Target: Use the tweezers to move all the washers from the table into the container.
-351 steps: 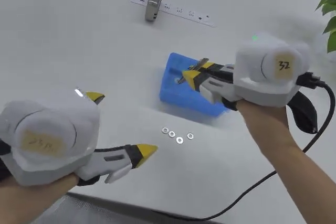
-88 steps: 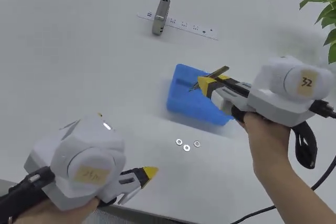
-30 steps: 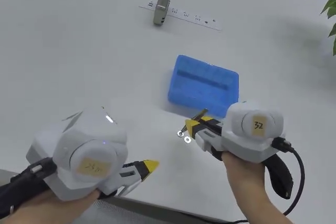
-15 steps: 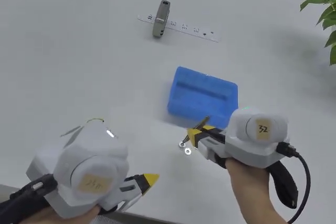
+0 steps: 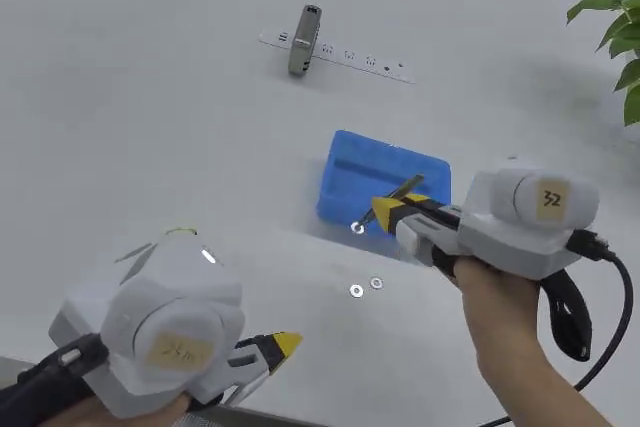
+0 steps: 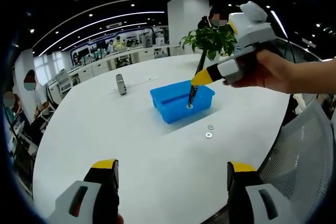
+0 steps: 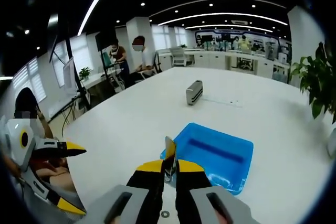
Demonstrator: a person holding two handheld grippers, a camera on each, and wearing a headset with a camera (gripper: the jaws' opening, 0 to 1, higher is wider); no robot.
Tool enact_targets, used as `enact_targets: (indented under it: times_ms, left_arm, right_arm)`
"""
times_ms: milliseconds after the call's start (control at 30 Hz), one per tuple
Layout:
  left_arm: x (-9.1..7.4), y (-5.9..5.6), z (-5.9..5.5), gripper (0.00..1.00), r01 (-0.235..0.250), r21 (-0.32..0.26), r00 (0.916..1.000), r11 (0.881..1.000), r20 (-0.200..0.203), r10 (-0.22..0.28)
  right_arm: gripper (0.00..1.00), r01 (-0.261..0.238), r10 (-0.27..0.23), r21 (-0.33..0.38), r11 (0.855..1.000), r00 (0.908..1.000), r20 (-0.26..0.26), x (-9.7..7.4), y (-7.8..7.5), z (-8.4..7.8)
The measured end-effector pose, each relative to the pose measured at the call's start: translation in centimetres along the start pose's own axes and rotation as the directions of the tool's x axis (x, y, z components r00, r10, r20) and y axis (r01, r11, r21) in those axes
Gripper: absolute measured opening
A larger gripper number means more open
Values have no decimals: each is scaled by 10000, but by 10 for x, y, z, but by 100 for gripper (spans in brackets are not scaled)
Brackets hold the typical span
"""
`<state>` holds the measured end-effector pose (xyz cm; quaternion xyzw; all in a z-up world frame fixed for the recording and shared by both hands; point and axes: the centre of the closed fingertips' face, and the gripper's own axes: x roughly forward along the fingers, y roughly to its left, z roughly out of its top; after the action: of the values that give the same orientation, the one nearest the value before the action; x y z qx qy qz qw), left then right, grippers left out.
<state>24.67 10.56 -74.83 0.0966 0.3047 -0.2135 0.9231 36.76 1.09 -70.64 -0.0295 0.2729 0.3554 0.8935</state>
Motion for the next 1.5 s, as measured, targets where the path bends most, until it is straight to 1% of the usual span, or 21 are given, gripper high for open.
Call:
enact_targets:
  times_ms: [167, 300, 333, 400, 500, 567, 667, 867, 900, 967, 1100, 1267, 1367, 1433, 1467, 1500]
  left_arm:
    - [0, 0, 1, 87, -7, -28, 10000, 10000, 18, 8]
    - [0, 0, 0, 87, 0, 5, 10000, 10000, -46, 0]
    - [-1, 1, 0, 87, -84, 19, 10000, 10000, 2, 84]
    - [0, 1, 1, 87, -24, -113, 10000, 9999, 18, 24]
    - [-1, 1, 1, 87, -48, -66, 10000, 10000, 20, 48]
    - [-1, 1, 1, 87, -24, -38, 10000, 10000, 11, 24]
    - [0, 0, 0, 87, -14, -15, 10000, 10000, -15, 14]
    - [0, 1, 0, 87, -16, -51, 10000, 10000, -52, 16]
    - [0, 1, 0, 87, -23, -49, 10000, 10000, -57, 23]
    - [0, 1, -1, 87, -34, -48, 9999, 10000, -95, 34]
    - [1, 1, -2, 86, -12, -37, 9999, 10000, -137, 11]
    - [1, 1, -3, 86, -10, 2, 9998, 10000, -187, 10]
    - [2, 1, -3, 86, 5, -3, 9998, 10000, -192, -5]
    - [2, 1, -4, 86, 1, 13, 9998, 10000, -215, -1]
    - [2, 1, -4, 86, 3, 14, 9998, 10000, -220, -3]
    - [3, 1, -4, 86, 3, 13, 9998, 10000, -217, -3]
  right_arm:
    - [3, 207, -205, -54, 9998, 9993, 321, 4, -10, 16]
    - [4, 321, -320, -23, 9995, 9987, 384, 8, -14, 21]
    - [4, 346, -344, -40, 9994, 9987, 378, 8, -15, 21]
    - [4, 413, -411, -52, 9991, 9985, 371, 11, -17, 22]
    - [4, 543, -541, -30, 9985, 9979, 356, 17, -22, 21]
    - [4, 666, -664, -71, 9978, 9975, 248, 21, -25, 18]
    - [4, 706, -706, -97, 9975, 9975, 71, 28, -27, 11]
    - [4, 548, -545, 63, 9985, 9977, -395, 44, -25, -7]
    - [4, 564, -563, -11, 9984, 9971, -521, 47, -24, -10]
    - [4, 559, -563, -74, 9984, 9966, -596, 49, -25, -13]
    - [4, 661, -681, -266, 9975, 9944, -806, 52, -29, -20]
    - [4, 756, -791, -400, 9963, 9923, -950, 52, -33, -26]
    - [4, 763, -818, -526, 9957, 9905, -1109, 53, -33, -32]
    - [4, 756, -851, -757, 9943, 9878, -1306, 54, -33, -39]
    - [4, 770, -858, -851, 9934, 9906, -1061, 53, -32, -38]
    - [4, 779, -879, -826, 9935, 9883, -1245, 52, -33, -40]
